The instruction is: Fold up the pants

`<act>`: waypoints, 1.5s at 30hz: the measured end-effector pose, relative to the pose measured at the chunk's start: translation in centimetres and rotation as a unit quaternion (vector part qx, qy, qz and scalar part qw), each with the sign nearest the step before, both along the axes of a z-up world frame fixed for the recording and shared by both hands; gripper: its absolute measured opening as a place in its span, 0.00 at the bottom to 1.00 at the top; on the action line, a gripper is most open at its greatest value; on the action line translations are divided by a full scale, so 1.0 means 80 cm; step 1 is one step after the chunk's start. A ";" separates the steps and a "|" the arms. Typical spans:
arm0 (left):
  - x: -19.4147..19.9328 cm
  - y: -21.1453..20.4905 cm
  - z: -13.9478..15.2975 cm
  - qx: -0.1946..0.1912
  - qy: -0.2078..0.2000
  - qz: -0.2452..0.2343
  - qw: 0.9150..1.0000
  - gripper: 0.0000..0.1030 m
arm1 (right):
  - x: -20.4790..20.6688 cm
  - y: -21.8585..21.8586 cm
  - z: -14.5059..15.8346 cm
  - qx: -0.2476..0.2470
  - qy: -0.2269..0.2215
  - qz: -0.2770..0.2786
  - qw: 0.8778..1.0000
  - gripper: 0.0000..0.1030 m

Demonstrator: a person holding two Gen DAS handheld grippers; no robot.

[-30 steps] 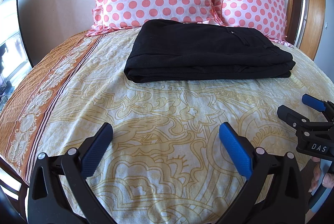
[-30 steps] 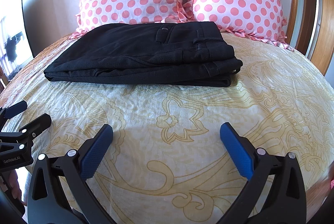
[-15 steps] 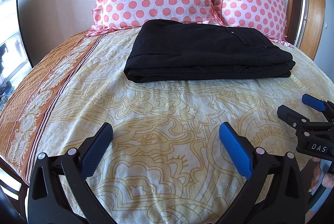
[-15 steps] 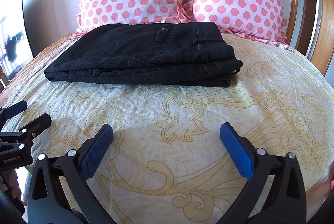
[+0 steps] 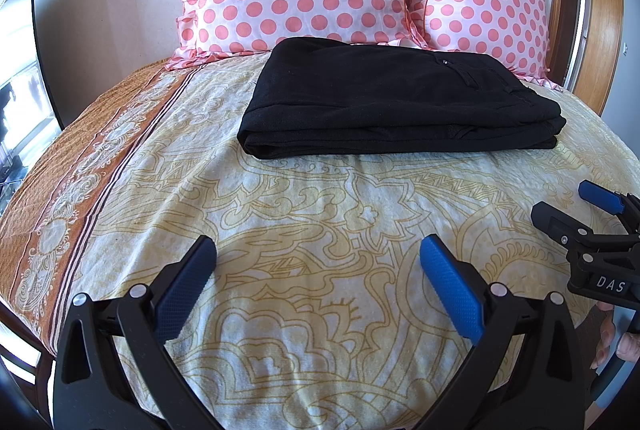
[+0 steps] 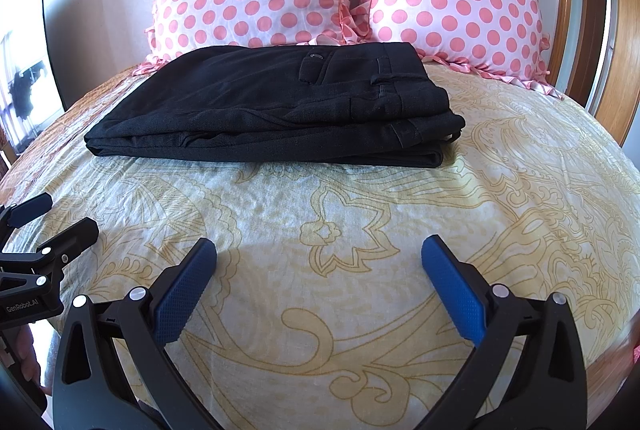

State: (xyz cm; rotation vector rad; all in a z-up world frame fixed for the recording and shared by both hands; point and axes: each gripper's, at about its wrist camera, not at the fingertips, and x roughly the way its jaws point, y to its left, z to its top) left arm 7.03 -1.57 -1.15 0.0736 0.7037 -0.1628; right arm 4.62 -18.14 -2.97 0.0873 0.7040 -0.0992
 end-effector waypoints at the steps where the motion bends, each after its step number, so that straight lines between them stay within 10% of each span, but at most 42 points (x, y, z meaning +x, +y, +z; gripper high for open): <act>1: 0.000 0.000 0.000 0.000 0.000 0.000 1.000 0.98 | 0.000 0.000 0.000 0.000 0.000 0.000 1.000 0.99; 45: 0.010 0.003 0.001 0.002 0.018 0.003 1.000 0.98 | -0.001 0.000 -0.001 0.000 -0.001 0.000 1.000 0.99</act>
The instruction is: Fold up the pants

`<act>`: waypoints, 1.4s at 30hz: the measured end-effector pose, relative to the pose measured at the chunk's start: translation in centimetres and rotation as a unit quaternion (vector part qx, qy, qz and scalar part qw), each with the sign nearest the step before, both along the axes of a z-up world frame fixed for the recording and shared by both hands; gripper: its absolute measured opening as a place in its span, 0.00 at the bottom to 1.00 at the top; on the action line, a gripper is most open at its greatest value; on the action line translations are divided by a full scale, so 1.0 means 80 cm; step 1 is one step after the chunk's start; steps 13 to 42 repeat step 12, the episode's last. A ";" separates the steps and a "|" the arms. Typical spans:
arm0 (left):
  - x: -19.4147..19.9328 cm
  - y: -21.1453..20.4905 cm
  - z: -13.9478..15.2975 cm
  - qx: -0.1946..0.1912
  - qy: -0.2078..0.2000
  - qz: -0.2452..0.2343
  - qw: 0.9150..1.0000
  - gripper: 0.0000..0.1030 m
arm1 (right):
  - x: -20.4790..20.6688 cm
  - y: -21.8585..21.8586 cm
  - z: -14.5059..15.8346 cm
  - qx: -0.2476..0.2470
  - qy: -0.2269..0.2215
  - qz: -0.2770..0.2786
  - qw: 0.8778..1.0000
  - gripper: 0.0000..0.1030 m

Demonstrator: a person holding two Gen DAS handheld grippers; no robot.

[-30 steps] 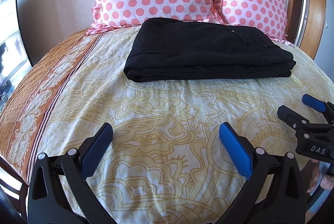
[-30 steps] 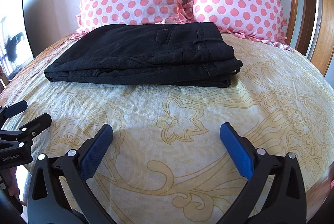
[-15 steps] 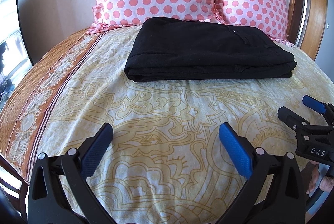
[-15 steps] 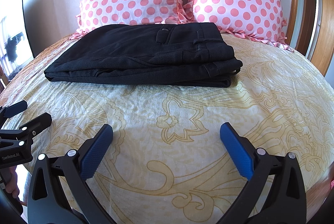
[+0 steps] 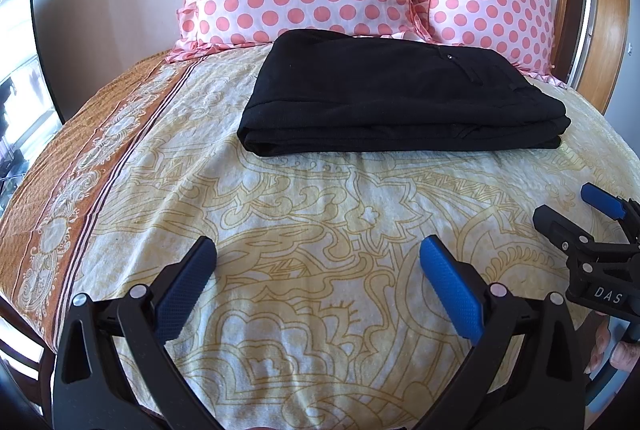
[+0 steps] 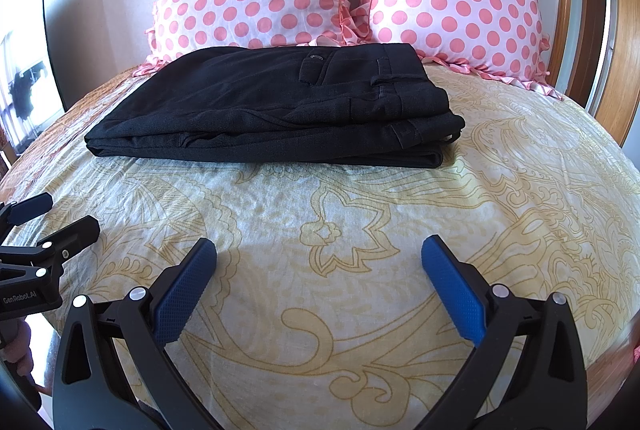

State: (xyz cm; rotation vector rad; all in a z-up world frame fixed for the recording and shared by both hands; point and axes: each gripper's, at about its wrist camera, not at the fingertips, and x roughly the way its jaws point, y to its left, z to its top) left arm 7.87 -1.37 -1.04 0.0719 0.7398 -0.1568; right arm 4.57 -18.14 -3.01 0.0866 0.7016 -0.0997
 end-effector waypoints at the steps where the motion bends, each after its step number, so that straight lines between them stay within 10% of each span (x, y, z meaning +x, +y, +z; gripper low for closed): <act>1: 0.000 0.000 0.000 0.000 0.000 0.001 1.000 0.98 | 0.000 0.000 0.000 0.000 0.000 0.000 1.000 0.99; 42: 0.000 0.001 0.000 0.000 -0.001 0.001 1.000 0.98 | 0.000 0.000 0.000 0.000 0.000 0.000 1.000 0.99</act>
